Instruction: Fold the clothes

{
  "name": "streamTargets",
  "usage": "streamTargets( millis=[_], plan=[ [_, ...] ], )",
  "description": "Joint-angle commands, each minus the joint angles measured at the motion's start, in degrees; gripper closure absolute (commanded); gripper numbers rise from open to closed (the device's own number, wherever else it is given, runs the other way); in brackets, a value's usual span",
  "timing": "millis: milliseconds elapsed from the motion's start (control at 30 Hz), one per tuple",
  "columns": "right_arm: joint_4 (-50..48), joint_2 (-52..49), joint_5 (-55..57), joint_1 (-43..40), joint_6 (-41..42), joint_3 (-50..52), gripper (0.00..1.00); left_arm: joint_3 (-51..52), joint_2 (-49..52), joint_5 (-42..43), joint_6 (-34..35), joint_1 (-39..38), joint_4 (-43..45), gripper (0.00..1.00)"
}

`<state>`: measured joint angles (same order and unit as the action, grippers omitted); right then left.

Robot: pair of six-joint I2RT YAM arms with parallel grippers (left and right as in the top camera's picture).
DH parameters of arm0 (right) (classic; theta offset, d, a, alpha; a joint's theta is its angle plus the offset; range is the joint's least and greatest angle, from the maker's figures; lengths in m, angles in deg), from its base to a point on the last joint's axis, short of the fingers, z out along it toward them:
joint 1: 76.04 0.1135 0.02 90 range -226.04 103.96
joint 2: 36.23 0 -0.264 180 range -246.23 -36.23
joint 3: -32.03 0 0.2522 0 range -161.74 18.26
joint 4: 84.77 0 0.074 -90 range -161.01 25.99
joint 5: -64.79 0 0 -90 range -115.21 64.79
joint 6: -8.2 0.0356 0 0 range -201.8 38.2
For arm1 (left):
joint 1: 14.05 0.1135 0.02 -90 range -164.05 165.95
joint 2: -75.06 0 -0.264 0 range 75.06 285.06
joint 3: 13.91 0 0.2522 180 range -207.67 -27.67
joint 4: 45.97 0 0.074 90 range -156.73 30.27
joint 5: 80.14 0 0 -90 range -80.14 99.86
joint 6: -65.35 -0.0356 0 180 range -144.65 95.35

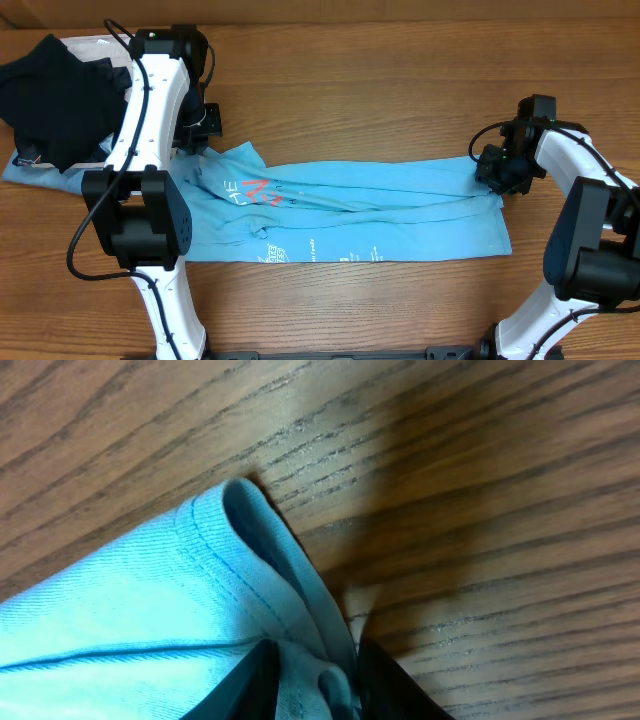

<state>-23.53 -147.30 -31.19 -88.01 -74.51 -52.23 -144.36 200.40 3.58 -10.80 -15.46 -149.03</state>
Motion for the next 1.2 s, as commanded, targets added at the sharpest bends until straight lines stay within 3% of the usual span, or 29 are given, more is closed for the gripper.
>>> streamTargets(
  millis=[0, 1167],
  plan=[
    [-0.1, 2.1, -0.1, 0.0, 0.0, -1.7, 0.70, 0.3, -1.5, -0.6, 1.2, -0.1, 0.0, 0.96],
    [1.2, 3.4, -0.1, 1.8, -0.2, -2.9, 0.71, 0.3, -1.5, -0.6, 1.2, -0.1, 0.6, 0.96]
  ],
)
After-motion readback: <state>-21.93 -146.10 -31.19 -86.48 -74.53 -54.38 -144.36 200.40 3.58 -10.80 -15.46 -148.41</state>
